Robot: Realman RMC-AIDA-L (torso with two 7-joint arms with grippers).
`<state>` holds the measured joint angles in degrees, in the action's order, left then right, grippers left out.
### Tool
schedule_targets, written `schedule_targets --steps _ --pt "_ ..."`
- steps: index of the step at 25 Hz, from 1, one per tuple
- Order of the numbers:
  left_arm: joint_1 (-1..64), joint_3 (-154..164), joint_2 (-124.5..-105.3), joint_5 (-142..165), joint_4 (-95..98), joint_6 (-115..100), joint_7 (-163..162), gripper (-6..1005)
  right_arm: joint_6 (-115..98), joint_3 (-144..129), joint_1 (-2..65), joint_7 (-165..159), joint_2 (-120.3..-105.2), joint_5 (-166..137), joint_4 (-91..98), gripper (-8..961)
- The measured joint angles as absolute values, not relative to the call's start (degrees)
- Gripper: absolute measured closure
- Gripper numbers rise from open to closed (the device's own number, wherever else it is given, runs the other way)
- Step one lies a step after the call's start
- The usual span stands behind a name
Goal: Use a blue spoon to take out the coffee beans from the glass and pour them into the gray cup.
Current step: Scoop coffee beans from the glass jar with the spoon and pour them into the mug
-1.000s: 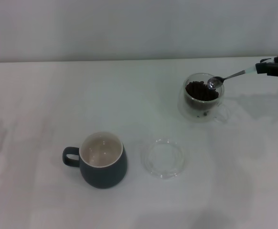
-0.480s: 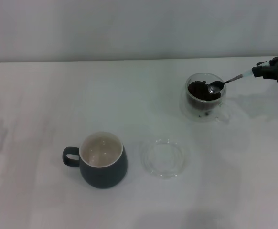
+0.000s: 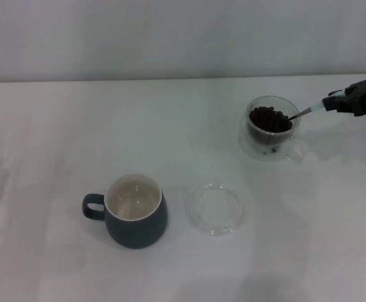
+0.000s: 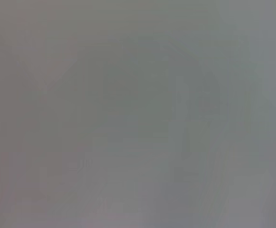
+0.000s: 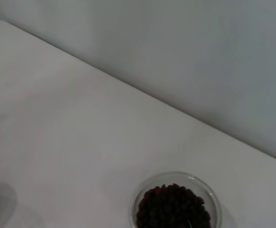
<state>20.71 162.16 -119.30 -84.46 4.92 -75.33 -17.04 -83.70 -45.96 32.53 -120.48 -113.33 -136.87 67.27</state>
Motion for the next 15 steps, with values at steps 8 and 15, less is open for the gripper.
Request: schedule_targets --steps 8,15 --pt "20.7 162.2 -119.27 -84.5 4.9 -75.4 -16.9 197 -83.4 -46.1 32.6 -125.9 -114.64 -139.2 67.0 806" --pt "21.0 162.2 -119.19 -84.5 4.9 -75.4 -16.8 197 -83.5 -45.6 32.7 -131.0 -114.82 -138.9 66.4 806"
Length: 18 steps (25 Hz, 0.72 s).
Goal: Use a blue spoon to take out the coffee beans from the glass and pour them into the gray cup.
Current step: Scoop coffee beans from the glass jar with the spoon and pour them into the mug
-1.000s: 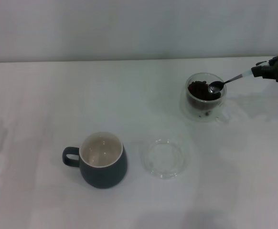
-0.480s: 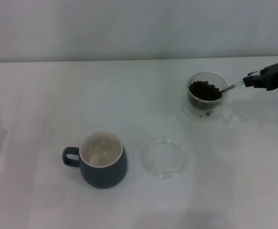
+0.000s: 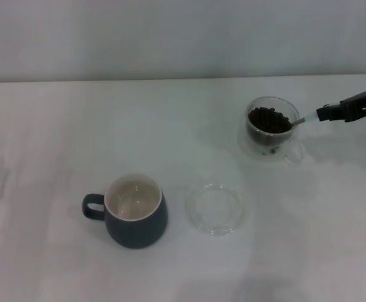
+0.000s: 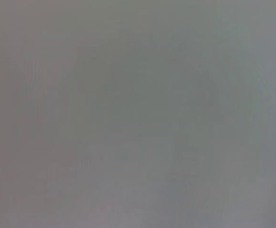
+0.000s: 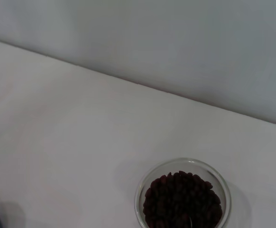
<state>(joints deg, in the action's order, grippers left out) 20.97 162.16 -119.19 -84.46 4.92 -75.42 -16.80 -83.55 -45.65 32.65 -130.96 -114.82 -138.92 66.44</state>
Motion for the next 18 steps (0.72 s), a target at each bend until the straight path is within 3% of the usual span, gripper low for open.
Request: schedule_targets --steps 18 --pt "21.8 162.2 -119.08 -84.5 4.8 -75.4 -16.8 197 -83.8 -37.2 33.8 -133.7 -114.96 -137.6 60.6 806"
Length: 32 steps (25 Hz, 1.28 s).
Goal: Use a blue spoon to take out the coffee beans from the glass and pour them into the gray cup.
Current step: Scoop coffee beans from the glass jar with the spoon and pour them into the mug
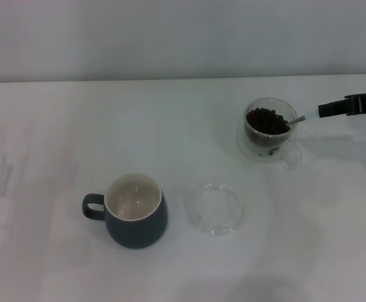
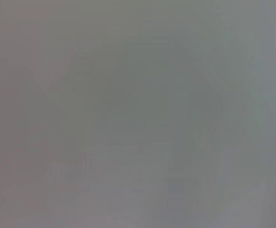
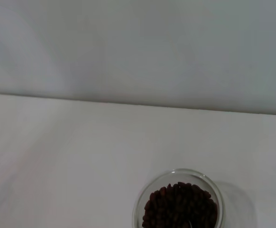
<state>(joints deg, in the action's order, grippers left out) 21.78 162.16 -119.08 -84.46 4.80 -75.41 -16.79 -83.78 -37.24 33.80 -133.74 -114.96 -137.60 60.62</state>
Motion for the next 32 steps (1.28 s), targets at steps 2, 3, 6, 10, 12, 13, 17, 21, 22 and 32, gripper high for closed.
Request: schedule_targets --steps 2,3,6,10,12,13,17,21,22,32 --pt "21.9 162.2 -119.05 -84.5 4.8 -75.4 -16.8 196 -83.8 -36.2 34.1 -133.8 -114.9 -137.6 59.7 806" --pt "21.9 162.2 -119.04 -84.5 4.8 -75.4 -16.8 196 -83.9 -35.7 34.3 -133.8 -114.84 -137.5 59.2 806" --pt "22.1 162.2 -119.02 -84.5 4.7 -75.4 -16.8 196 -83.9 -34.4 34.7 -134.2 -114.69 -137.4 57.7 806" --pt "22.2 162.2 -119.0 -84.5 4.7 -75.4 -16.8 196 -83.8 -32.3 35.2 -134.6 -114.37 -137.1 55.6 806" --pt "22.4 162.2 -119.04 -84.5 4.6 -75.4 -16.8 196 -83.8 -31.1 35.4 -134.6 -114.12 -137.0 54.5 806" --pt "22.4 162.2 -119.05 -84.5 4.6 -75.4 -16.7 196 -83.8 -30.5 35.6 -134.6 -114.03 -137.0 54.0 806" --pt "22.4 162.2 -119.09 -84.5 4.5 -75.4 -16.7 197 -83.8 -29.1 35.7 -134.6 -113.9 -136.9 53.0 806" --pt "22.5 162.2 -119.09 -84.5 4.5 -75.4 -16.7 196 -83.8 -28.6 35.8 -135.2 -113.8 -136.9 52.5 806" --pt "22.5 162.2 -119.1 -84.5 4.5 -75.4 -16.7 196 -83.8 -27.7 35.8 -135.4 -113.73 -136.9 52.1 807" --pt "22.5 162.2 -119.08 -84.5 4.4 -75.4 -16.7 197 -83.8 -24.5 35.7 -135.4 -111.88 -134.9 46.8 807"
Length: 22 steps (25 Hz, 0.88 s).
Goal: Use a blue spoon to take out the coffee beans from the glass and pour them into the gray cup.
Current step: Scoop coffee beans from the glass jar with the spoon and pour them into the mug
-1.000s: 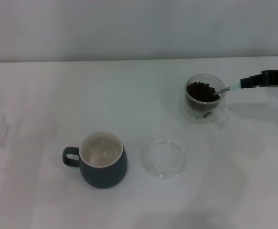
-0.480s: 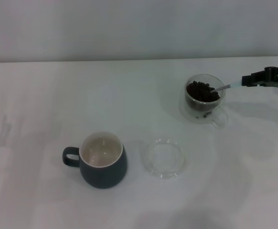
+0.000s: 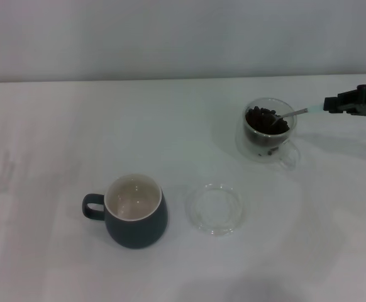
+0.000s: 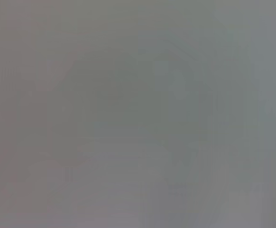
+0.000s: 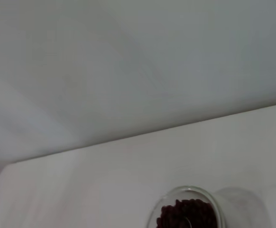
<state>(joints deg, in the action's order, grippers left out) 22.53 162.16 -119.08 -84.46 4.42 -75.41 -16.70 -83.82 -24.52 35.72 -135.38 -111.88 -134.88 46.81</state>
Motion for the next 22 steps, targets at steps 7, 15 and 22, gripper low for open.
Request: schedule_targets --steps 7,15,22 --pt "22.7 162.2 -119.01 -84.5 4.4 -75.4 -16.7 196 -83.8 -24.4 35.8 -135.4 -110.26 -134.0 42.8 807" --pt "22.9 162.2 -119.0 -84.5 4.3 -75.4 -16.7 196 -83.6 -20.1 35.8 -135.4 -109.38 -133.9 40.0 807" --pt "22.9 162.2 -119.0 -84.5 4.3 -75.4 -16.6 196 -83.3 -19.8 35.8 -135.4 -107.23 -132.1 34.0 807"
